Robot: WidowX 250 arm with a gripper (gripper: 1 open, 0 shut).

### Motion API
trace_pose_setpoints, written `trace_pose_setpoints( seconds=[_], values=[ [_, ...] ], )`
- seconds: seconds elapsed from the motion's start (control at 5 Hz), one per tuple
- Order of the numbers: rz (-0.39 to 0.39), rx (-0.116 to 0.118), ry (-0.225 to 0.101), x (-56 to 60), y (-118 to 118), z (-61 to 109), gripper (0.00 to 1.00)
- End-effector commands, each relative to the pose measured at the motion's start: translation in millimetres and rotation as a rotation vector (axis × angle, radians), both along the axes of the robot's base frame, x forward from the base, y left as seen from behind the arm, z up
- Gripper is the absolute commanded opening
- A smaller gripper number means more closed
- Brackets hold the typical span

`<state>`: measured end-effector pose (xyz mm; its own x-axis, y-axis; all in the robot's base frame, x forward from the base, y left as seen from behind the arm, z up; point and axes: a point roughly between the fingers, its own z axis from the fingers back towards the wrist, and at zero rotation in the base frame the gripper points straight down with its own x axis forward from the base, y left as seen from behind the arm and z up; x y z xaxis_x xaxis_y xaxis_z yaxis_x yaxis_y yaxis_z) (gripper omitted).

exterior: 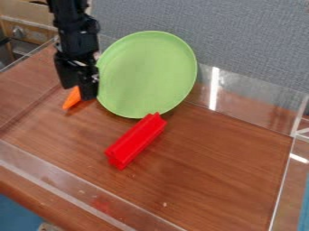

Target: Move the red object from the green plate to the table

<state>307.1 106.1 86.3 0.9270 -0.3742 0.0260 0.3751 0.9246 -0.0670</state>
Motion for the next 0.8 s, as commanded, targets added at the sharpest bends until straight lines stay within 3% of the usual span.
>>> trace_pose_setpoints(
  seconds=[0.0,0.2,0.4,0.6],
  values=[
    [0.069,0.023,-0.080,-4.6,-33,34.8,1.00],
    [0.111,0.021,-0.091,-11.0,-68,40.9,1.00],
    [0.075,0.017,-0.098,-10.6,-83,27.6,1.00],
    [0.039,0.018,-0.079,-9.9,-87,6.5,1.00]
  ],
)
